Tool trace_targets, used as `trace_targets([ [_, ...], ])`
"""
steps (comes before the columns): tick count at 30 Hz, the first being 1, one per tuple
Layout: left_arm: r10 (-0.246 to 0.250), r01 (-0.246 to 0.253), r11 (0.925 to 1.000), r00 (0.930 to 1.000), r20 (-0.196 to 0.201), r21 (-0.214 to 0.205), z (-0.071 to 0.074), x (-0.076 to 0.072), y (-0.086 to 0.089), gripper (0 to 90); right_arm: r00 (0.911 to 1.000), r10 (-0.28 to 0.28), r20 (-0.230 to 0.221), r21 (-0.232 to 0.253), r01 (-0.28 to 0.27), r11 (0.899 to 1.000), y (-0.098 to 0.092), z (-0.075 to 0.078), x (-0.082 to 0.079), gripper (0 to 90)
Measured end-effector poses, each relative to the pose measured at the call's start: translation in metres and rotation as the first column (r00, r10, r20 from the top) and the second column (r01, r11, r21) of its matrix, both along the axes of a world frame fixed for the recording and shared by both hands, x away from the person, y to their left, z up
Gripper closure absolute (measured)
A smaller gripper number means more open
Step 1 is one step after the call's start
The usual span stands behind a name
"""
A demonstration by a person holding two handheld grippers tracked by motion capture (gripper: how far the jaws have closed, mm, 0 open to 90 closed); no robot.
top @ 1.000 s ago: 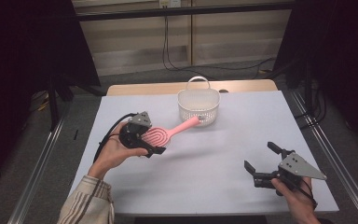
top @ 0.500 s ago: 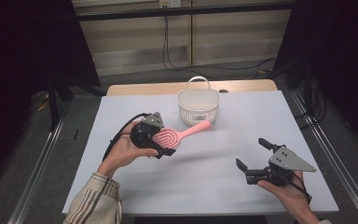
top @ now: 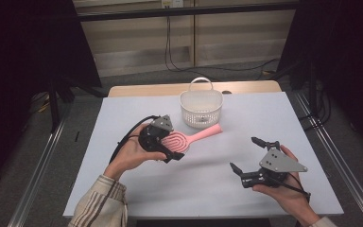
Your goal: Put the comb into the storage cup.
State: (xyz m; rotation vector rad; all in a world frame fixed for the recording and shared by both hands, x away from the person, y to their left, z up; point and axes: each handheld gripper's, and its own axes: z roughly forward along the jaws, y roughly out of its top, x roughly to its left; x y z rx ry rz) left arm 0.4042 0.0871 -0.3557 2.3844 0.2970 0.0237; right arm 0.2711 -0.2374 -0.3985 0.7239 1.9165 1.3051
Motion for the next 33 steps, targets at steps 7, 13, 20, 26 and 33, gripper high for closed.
trace_targets([
  [7, -0.019, 0.019, 0.9997, 0.9996, 0.023, 0.018, 0.004, -0.007, -0.007, 19.8, 0.9991, 0.041, 0.011, -0.091, -0.040, 0.995, 0.013, 0.001, 0.004, 1.3],
  [13, -0.043, 0.042, 0.9987, 0.9990, 0.016, 0.029, 0.005, -0.011, -0.014, 19.8, 0.9971, 0.066, 0.038, -0.169, -0.059, 0.984, 0.025, 0.004, 0.006, 2.6],
  [20, -0.058, 0.057, 0.9975, 0.9983, 0.012, 0.042, 0.001, -0.012, -0.021, 19.8, 0.9930, 0.090, 0.077, -0.241, -0.069, 0.968, 0.033, 0.015, 0.007, 3.5],
  [26, -0.062, 0.062, 0.9973, 0.9981, 0.003, 0.040, 0.000, -0.013, -0.028, 19.8, 0.9898, 0.103, 0.099, -0.286, -0.071, 0.956, 0.038, 0.019, 0.010, 4.1],
  [33, -0.075, 0.075, 0.9962, 0.9972, -0.002, 0.044, -0.001, -0.013, -0.035, 19.8, 0.9861, 0.122, 0.113, -0.346, -0.076, 0.935, 0.045, 0.020, 0.014, 4.7],
])
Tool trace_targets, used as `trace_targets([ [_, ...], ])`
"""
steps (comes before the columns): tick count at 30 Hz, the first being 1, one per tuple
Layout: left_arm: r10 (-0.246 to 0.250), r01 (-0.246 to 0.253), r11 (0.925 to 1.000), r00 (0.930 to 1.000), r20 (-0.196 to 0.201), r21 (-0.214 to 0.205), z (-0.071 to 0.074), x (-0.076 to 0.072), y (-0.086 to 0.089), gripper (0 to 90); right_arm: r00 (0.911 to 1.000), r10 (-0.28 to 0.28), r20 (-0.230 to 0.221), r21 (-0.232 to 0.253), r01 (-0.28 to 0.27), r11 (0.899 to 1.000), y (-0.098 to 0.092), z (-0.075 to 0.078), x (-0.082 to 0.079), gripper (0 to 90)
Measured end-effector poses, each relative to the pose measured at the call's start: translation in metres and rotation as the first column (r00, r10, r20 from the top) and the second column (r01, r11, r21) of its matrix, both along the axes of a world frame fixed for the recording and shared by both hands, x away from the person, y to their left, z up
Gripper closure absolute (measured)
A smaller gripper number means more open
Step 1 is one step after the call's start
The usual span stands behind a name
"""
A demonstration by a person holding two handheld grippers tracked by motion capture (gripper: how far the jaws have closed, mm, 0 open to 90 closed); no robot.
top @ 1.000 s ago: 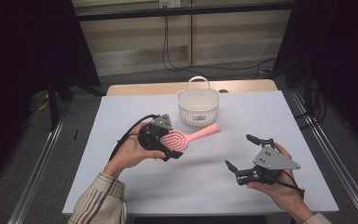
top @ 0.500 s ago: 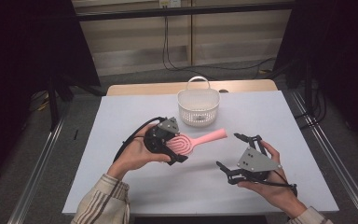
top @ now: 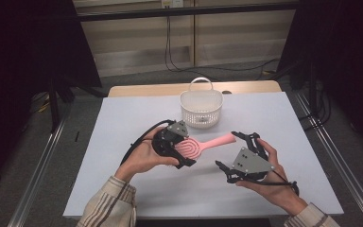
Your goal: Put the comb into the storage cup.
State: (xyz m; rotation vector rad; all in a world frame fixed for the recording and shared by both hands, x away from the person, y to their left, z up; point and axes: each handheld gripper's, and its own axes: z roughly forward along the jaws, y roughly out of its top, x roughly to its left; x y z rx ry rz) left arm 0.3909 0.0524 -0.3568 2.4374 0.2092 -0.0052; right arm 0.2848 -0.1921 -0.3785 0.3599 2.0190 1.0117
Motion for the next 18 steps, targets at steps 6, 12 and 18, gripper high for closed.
trace_targets([
  [6, 0.003, -0.003, 1.0000, 1.0000, -0.007, -0.006, -0.001, 0.000, -0.005, 19.8, 0.9996, 0.011, 0.026, -0.059, -0.010, 0.998, 0.007, 0.002, 0.003, 5.3],
  [12, -0.002, 0.002, 1.0000, 0.9999, -0.010, -0.004, -0.001, 0.000, -0.009, 19.8, 0.9990, 0.005, 0.045, -0.121, 0.000, 0.993, 0.011, -0.003, 0.005, 9.1],
  [18, -0.004, 0.004, 1.0000, 1.0000, -0.009, 0.000, -0.002, -0.001, -0.012, 19.8, 0.9955, 0.003, 0.094, -0.200, 0.016, 0.980, 0.014, -0.003, 0.005, 12.4],
])
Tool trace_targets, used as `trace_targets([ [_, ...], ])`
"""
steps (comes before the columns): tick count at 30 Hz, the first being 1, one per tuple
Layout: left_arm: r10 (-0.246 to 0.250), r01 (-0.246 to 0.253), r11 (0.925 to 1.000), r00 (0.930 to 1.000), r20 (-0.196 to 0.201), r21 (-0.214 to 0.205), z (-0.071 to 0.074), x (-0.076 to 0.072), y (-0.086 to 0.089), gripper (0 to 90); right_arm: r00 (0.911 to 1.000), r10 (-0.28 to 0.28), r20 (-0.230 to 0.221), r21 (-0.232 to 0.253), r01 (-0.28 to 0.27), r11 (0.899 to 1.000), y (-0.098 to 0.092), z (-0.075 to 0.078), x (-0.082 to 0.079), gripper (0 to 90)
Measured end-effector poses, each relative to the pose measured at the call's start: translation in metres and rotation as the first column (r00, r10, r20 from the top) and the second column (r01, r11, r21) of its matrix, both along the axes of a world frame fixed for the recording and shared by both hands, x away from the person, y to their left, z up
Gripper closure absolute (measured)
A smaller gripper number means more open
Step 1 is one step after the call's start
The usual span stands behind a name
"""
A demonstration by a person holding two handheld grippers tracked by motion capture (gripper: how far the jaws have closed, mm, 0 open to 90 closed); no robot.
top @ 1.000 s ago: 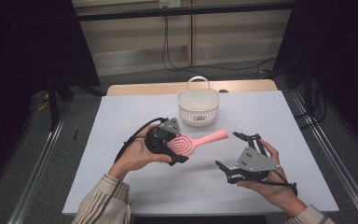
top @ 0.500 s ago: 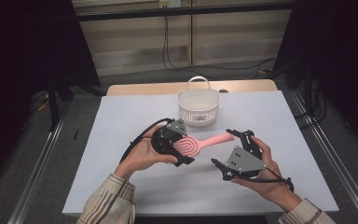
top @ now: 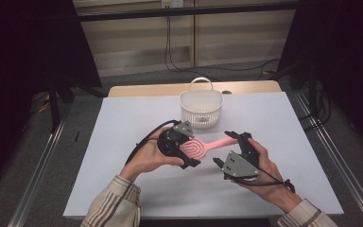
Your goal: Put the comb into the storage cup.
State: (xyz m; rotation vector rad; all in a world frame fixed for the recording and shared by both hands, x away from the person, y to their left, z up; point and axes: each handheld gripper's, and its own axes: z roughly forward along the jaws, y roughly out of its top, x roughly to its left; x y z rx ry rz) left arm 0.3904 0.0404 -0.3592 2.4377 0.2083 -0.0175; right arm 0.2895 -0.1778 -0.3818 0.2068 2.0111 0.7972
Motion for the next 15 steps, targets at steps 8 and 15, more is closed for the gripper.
trace_targets([
  [8, -0.002, 0.002, 1.0000, 1.0000, -0.004, 0.005, -0.0016, 0.0000, -0.0025, 19.8, 0.9970, -0.003, 0.078, -0.099, 0.011, 0.995, 0.0054, -0.0003, 0.0006, 18.6],
  [15, -0.009, 0.009, 0.9999, 0.9999, -0.005, 0.012, -0.0022, -0.0010, -0.0038, 19.8, 0.9938, -0.020, 0.109, -0.139, 0.035, 0.990, 0.0100, -0.0074, -0.0004, 23.9],
])
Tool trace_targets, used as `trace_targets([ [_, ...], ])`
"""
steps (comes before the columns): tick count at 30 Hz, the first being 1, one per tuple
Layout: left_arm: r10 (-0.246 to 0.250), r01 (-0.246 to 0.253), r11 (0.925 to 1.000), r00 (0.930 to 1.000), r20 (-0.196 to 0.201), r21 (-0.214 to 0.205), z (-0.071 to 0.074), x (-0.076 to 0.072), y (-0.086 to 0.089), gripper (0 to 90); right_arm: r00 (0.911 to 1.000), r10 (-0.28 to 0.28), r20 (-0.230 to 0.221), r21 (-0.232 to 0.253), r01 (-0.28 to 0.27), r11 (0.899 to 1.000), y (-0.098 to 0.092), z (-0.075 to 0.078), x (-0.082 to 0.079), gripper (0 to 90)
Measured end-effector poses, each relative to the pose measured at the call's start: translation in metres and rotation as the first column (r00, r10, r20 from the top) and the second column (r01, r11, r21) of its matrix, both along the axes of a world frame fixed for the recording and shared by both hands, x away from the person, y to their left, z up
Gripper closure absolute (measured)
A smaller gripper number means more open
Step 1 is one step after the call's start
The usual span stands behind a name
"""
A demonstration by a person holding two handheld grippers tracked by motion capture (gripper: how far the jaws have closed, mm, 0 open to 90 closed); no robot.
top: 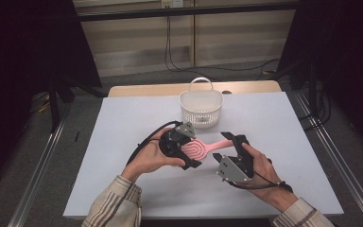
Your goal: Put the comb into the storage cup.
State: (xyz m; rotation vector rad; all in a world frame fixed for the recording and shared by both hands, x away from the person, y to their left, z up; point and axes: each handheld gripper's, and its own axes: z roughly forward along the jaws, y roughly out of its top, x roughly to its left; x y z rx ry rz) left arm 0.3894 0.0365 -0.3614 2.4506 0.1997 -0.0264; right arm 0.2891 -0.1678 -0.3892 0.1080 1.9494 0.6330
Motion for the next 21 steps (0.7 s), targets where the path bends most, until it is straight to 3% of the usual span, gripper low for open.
trace_targets([
  [5, -0.005, 0.005, 1.0000, 1.0000, 0.002, 0.005, 0.000, 0.000, -0.001, 19.8, 0.9991, 0.003, 0.042, -0.043, -0.001, 0.999, 0.002, -0.003, -0.002, 26.2],
  [13, 0.008, -0.008, 1.0000, 1.0000, 0.001, 0.005, 0.001, 0.002, 0.000, 19.8, 0.9980, 0.007, 0.062, -0.088, -0.002, 0.996, 0.006, -0.006, -0.004, 31.9],
  [17, 0.001, -0.001, 1.0000, 1.0000, 0.002, 0.003, 0.000, 0.001, 0.000, 19.8, 0.9970, 0.016, 0.076, -0.142, -0.005, 0.990, 0.011, -0.011, -0.005, 37.1],
  [21, -0.007, 0.007, 1.0000, 1.0000, -0.001, 0.007, 0.000, 0.001, -0.003, 19.8, 0.9947, 0.016, 0.102, -0.166, 0.001, 0.986, 0.015, -0.015, -0.006, 41.2],
])
